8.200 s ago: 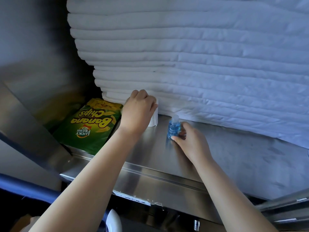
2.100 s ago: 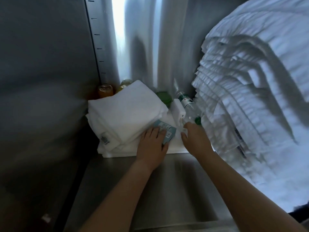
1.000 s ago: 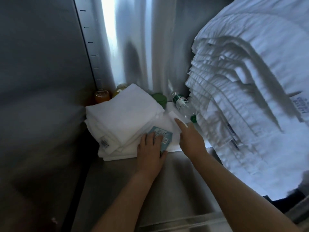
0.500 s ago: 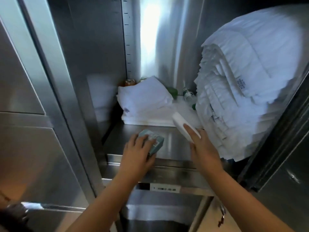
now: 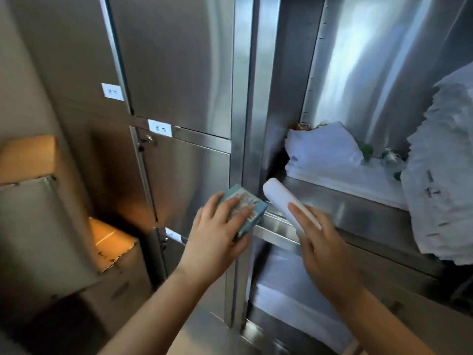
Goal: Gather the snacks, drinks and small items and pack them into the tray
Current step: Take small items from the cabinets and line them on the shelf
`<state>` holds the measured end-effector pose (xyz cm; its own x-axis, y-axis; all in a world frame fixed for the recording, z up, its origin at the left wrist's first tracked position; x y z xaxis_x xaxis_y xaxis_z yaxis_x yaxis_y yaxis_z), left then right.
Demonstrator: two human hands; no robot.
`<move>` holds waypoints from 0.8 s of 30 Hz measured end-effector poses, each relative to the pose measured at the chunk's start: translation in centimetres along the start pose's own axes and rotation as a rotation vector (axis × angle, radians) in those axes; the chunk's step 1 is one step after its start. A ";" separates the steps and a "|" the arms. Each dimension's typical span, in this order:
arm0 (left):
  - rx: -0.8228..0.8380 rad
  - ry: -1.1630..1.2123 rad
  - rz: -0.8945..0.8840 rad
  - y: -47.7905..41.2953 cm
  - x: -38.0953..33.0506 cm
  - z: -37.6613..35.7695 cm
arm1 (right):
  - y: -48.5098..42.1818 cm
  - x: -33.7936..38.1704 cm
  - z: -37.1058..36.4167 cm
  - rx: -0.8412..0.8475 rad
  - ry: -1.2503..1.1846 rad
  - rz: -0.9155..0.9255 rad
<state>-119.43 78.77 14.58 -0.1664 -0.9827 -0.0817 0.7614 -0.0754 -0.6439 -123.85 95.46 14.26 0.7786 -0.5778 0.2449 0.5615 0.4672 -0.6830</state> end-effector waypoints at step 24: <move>-0.070 -0.758 0.887 51.7 22.0 43.2 | 8.5 65.7 -19.5 0.368 -0.798 0.833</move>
<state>-56.66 45.94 12.43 0.8410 -0.5373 -0.0641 0.3828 0.6745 -0.6313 -73.42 48.37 11.13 0.8203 0.5057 0.2674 -0.2490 0.7365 -0.6289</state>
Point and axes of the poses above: each hand's wrist, its own y-axis away from the middle knuckle, its own z-axis out of the back of the hand, x = y × z, the point moved 9 cm from there along -y, towards the middle knuckle, and after that the axes turned 3 degrees about x, right-handed, at the moved point
